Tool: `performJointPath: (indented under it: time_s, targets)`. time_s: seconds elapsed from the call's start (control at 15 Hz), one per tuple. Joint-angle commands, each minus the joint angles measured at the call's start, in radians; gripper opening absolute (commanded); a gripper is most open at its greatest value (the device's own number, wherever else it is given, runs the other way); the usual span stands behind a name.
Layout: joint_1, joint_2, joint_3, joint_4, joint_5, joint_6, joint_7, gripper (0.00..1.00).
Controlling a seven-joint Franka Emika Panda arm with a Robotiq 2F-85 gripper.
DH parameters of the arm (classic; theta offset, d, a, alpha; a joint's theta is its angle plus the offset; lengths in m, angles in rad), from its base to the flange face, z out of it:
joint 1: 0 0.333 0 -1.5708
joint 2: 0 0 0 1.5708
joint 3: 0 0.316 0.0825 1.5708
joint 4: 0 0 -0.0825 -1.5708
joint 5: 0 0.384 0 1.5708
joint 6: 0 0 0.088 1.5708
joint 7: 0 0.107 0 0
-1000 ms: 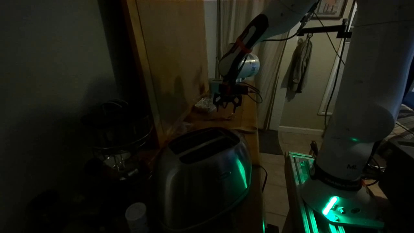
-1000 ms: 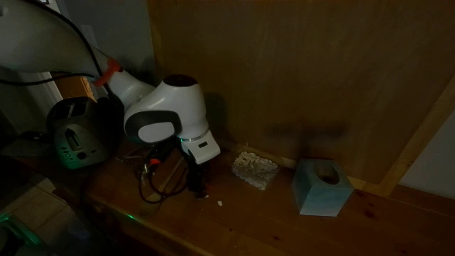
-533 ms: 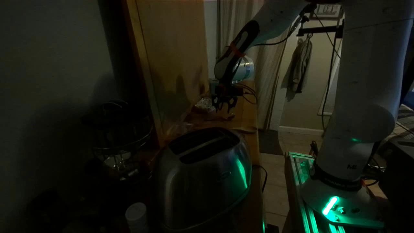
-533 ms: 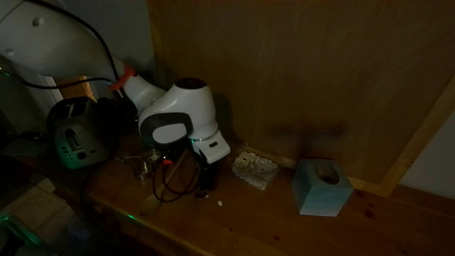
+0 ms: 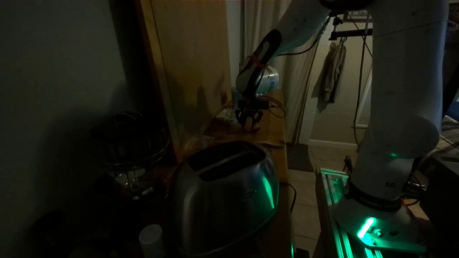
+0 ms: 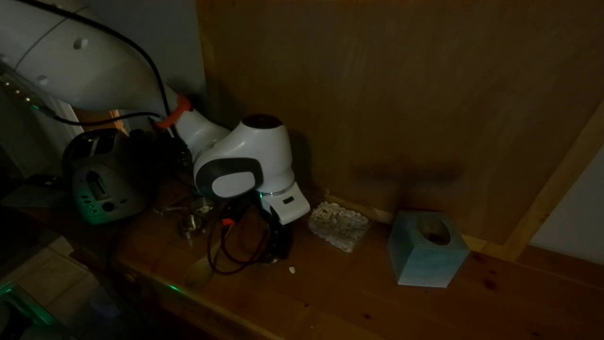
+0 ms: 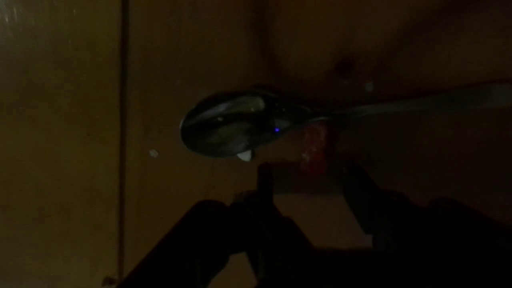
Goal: Place the petal on the spoon and empty it into the middle bowl on the left side of the wooden spoon
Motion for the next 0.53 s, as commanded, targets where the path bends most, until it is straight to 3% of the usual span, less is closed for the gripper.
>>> performJointPath:
  time_s: [0.0,0.27,0.47]
  targets:
    - [0.024,0.026,-0.022,0.036,0.022,-0.024,-0.005,0.35]
    - [0.030,0.029,-0.026,0.046,0.020,-0.027,-0.001,0.06]
    - [0.034,0.032,-0.028,0.049,0.018,-0.028,0.003,0.02]
